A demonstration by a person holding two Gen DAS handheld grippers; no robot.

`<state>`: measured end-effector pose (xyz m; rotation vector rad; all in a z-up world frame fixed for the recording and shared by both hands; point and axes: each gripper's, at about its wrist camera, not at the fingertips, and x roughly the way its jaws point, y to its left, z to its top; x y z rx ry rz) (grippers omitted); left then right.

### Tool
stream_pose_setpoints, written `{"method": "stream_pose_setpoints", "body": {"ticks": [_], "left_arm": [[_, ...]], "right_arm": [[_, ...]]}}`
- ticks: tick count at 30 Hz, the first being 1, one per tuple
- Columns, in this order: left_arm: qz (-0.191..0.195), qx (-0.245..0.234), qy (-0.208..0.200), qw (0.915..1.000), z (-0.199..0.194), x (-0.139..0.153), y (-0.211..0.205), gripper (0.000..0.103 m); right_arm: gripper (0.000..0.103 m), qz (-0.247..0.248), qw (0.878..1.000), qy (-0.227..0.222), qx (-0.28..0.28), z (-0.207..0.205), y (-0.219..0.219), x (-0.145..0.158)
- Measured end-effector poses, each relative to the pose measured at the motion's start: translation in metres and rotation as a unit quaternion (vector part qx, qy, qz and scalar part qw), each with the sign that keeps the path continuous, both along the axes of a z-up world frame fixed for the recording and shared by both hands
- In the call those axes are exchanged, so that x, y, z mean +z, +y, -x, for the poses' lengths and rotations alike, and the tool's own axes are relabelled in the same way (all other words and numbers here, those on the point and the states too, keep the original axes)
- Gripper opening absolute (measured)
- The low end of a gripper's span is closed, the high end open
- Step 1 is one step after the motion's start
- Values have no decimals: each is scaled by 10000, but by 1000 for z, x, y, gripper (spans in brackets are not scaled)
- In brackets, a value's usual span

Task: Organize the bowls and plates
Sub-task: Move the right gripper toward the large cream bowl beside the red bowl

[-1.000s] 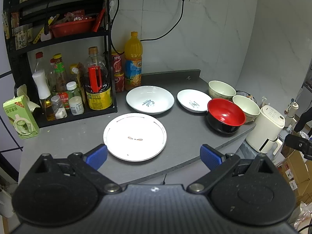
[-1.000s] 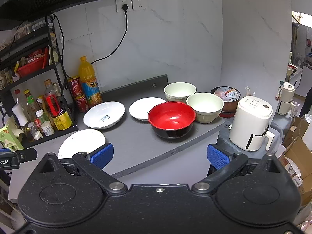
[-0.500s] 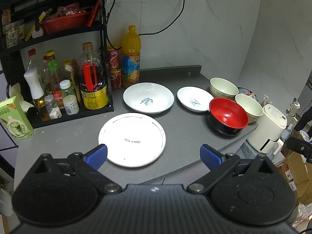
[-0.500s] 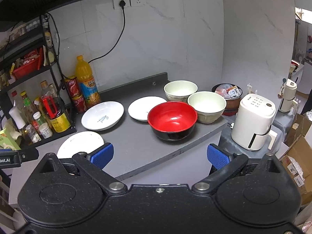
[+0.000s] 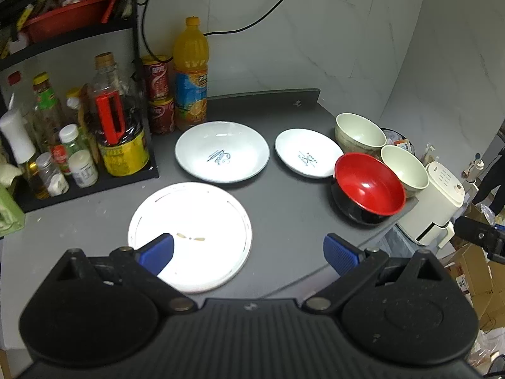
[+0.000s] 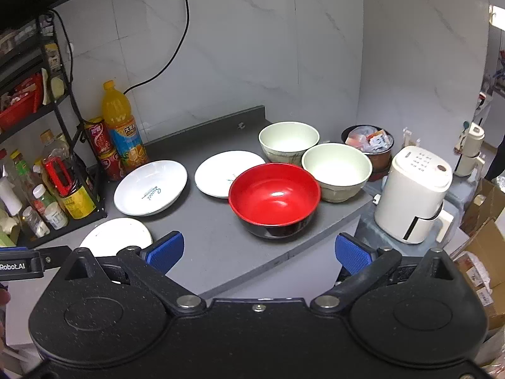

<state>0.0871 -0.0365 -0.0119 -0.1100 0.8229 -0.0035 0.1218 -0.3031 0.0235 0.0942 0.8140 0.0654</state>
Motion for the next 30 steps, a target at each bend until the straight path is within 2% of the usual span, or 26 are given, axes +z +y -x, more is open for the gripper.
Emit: {"method": "stream_pose_setpoints", "body": {"ticks": [12, 19, 30], "left_arm": [[-82, -351, 224, 9991, -74, -10, -9, 100], [-85, -783, 332, 9963, -113, -19, -15, 100], [171, -1181, 396, 9921, -150, -26, -29, 100]], "right_arm": [[103, -24, 9987, 238, -443, -53, 4, -18], [103, -69, 9951, 421, -891, -75, 1, -31], [103, -183, 9889, 446, -1407, -91, -18, -42]]}}
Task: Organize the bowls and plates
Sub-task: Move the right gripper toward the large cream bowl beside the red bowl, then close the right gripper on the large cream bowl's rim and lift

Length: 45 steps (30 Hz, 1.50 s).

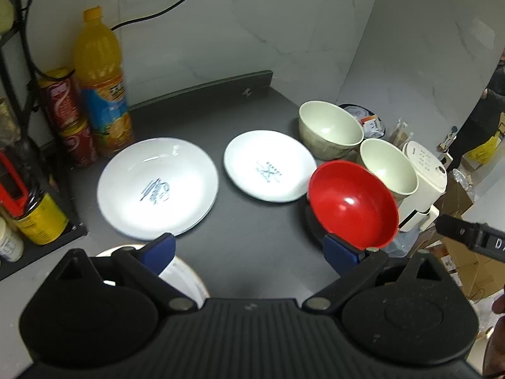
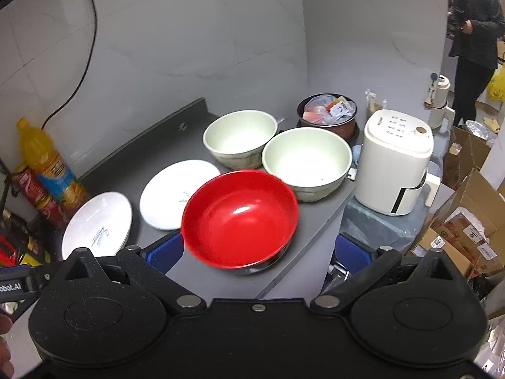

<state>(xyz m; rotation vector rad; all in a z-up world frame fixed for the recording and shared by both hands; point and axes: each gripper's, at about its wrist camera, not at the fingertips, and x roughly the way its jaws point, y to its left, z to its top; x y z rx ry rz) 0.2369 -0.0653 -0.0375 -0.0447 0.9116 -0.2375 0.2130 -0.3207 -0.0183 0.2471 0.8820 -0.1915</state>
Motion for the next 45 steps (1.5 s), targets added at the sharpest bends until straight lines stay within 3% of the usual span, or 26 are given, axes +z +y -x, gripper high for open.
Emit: {"method": "stream_pose_setpoints", "body": {"ticks": [13, 18, 23, 31, 37, 41, 45], "left_arm": [[105, -188, 30, 9998, -40, -10, -57, 100], [266, -290, -81, 9992, -59, -9, -91, 99], [249, -161, 3, 9996, -83, -18, -125, 88], [246, -30, 120, 9996, -118, -33, -170, 82], [263, -26, 257, 9993, -145, -49, -203, 69], [257, -4, 332, 9991, -161, -60, -222, 60], [241, 68, 472, 9986, -177, -73, -234, 49]], "right_arm": [[102, -159, 9996, 141, -179, -36, -52, -27], [89, -289, 9993, 240, -79, -54, -77, -41], [87, -338, 9989, 322, 12, -74, -100, -52], [83, -275, 9986, 436, 150, -107, -139, -69], [81, -225, 9981, 515, 236, -132, -165, -83], [69, -344, 9969, 639, 292, -148, -179, -96], [66, -351, 9960, 735, 375, -160, -185, -107]]}}
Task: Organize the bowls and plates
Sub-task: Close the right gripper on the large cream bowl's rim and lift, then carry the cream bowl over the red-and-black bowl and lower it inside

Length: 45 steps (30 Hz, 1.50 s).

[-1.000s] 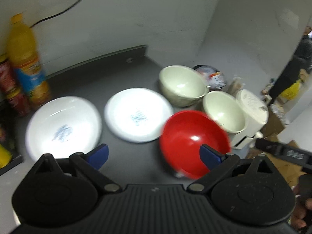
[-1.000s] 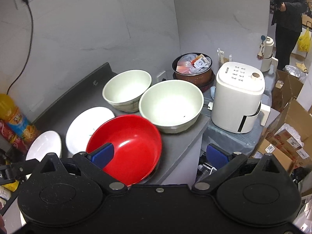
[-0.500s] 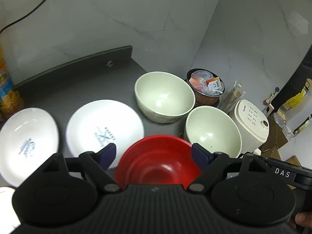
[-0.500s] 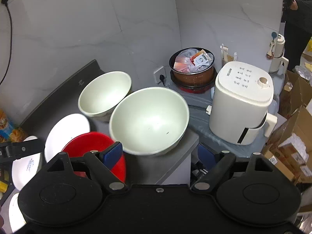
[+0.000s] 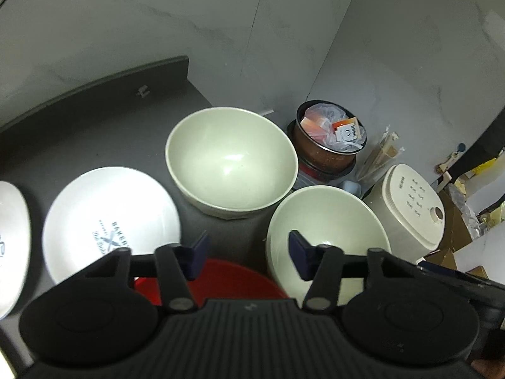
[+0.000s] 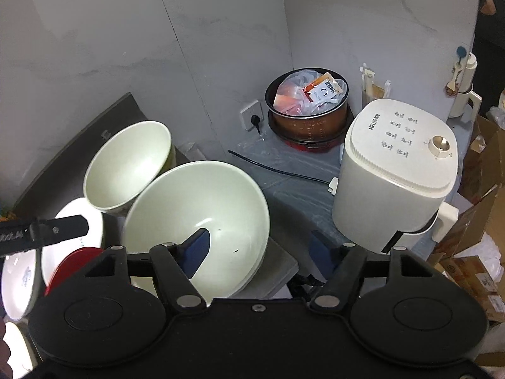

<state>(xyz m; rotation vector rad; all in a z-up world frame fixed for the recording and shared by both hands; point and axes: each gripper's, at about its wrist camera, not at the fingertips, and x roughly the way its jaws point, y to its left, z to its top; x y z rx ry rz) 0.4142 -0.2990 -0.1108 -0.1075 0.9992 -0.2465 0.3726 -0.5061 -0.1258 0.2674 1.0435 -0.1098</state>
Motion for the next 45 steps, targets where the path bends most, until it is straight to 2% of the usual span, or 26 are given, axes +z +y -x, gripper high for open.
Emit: {"method": "stream_pose_setpoints", "body": {"ticks": [1, 6, 11, 15, 17, 19, 21, 23, 26, 31, 35, 38, 45], "left_arm": [[6, 17, 36, 10000, -3, -3, -1, 45], [-49, 85, 172, 9998, -20, -17, -11, 39], [-105, 86, 345, 9993, -33, -29, -17, 36], [-187, 28, 526, 9984, -41, -38, -25, 35], [-270, 8, 615, 9977, -44, -41, -31, 30], [-302, -33, 748, 9967, -47, -45, -36, 30], [-268, -83, 976, 9948, -51, -53, -39, 28], [-258, -114, 1125, 9933, -54, -60, -41, 20], [-208, -180, 1144, 9931, -53, -64, -42, 10], [65, -66, 1207, 9926, -55, -62, -35, 9], [222, -97, 1023, 9945, -48, -44, -30, 9], [266, -146, 839, 9960, -44, -31, -29, 9], [450, -205, 565, 9972, -31, -5, -11, 9]], "right_arm": [[65, -27, 10000, 37, 21, -3, -2, -3], [60, -146, 9995, 227, 134, -12, -6, -16], [56, -253, 9987, 400, 195, -18, -9, -27], [44, -378, 9976, 524, 231, -23, -12, -36], [44, -365, 9971, 632, 216, -25, -13, -42], [43, -438, 9963, 708, 193, -28, -15, -48], [35, -534, 9954, 770, 203, -29, -15, -53], [28, -627, 9944, 822, 212, -31, -14, -58], [13, -833, 9935, 766, 151, -31, -13, -58], [12, -665, 9957, 635, 113, -26, -9, -51], [13, -754, 9962, 436, 36, -21, -13, -36], [13, -597, 9980, 189, 64, -18, -9, -23], [13, -583, 9982, -173, -11, -10, 0, 5]]}}
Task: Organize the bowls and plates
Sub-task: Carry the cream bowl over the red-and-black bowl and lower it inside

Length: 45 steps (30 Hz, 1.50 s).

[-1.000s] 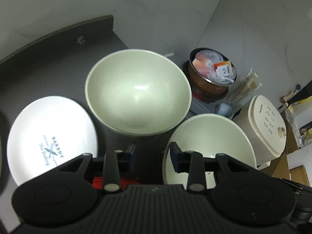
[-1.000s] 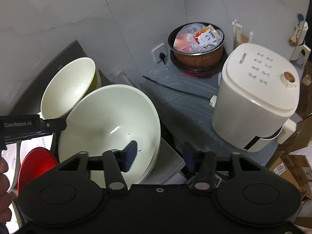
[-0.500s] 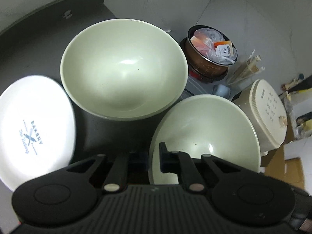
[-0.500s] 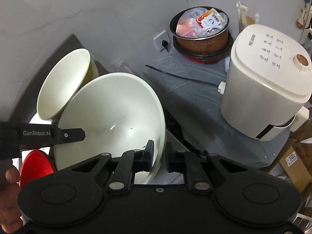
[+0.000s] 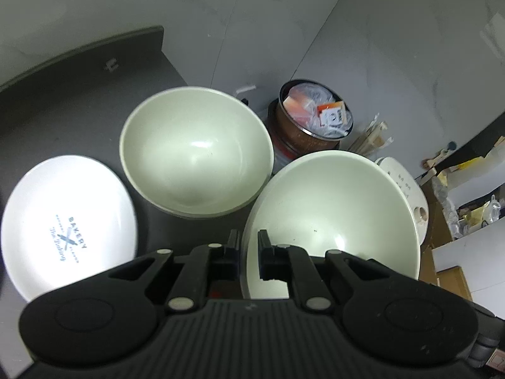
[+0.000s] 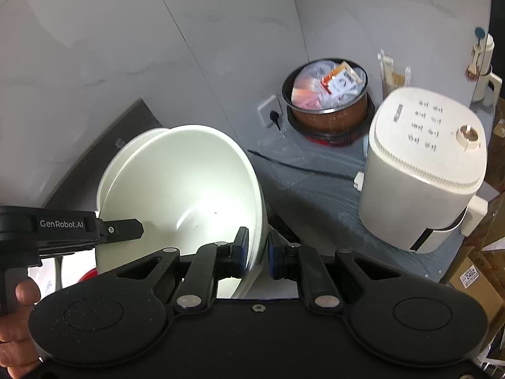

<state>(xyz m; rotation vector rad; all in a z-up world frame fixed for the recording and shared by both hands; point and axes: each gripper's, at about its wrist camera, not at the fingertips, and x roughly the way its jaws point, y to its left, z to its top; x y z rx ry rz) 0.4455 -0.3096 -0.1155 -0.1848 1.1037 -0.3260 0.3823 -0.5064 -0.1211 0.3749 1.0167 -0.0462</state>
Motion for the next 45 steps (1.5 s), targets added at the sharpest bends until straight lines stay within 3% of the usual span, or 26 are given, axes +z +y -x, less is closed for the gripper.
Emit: {"method": "stream_pose_setpoints", "body": {"ticks": [9, 18, 30, 45], "left_arm": [[132, 116, -208, 9996, 21, 27, 37, 9], [72, 181, -218, 9996, 48, 32, 76, 10], [11, 277, 69, 9996, 71, 11, 113, 10], [-298, 350, 294, 9985, 84, -14, 122, 10]], "right_arm": [[13, -68, 9998, -154, 138, 17, 28, 21], [13, -94, 9995, -59, 299, 38, 64, 26], [13, 51, 9988, 153, 453, 55, 99, 20], [11, 35, 9977, 580, 347, 61, 114, 2]]}}
